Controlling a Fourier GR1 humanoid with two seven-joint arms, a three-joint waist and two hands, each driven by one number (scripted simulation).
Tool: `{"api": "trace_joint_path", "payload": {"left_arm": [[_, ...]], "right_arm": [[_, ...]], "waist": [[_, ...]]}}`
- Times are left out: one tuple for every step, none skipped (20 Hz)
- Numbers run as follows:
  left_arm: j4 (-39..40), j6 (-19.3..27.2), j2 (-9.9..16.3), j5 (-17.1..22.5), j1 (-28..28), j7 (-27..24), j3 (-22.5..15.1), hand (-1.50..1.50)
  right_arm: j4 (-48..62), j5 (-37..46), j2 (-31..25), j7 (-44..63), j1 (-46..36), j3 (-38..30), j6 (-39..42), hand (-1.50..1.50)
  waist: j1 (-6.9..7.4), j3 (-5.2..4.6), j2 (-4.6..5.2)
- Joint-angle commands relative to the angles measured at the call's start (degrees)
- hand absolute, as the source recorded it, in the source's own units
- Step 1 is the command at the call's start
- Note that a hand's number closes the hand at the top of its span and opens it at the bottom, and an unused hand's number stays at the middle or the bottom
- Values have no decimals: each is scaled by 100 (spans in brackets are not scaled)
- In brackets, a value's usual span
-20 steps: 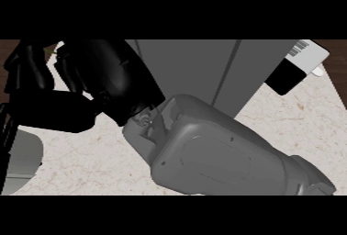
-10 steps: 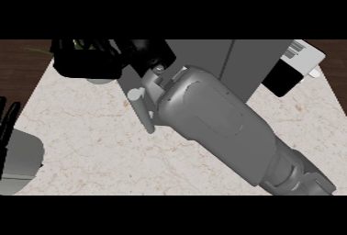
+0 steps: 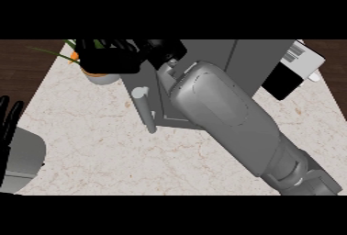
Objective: Pick up the wine, place it into the cabinet and close the cabinet
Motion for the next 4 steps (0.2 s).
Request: {"api": "trace_joint_path", "payload": {"left_arm": [[139,-103,53,41,-12,66,98,-150],[-63,83,-95,-73,-59,55,-101,-150],[-36,61,-91,32,-151,100,-26,-150],[68,42,-117,-55,-132,42,-59,-150]], "right_arm": [[845,74,-582,69,-157,-522,23,150],[918,125,-508,-135,98,-429,-26,150],[904,165,-492,-106,1,-437,-58,150],[932,187,-492,-62,-34,-415,-35,150]], "waist": [[-73,54,298],[-67,60,316],[-81,58,307],[-83,54,310]]}}
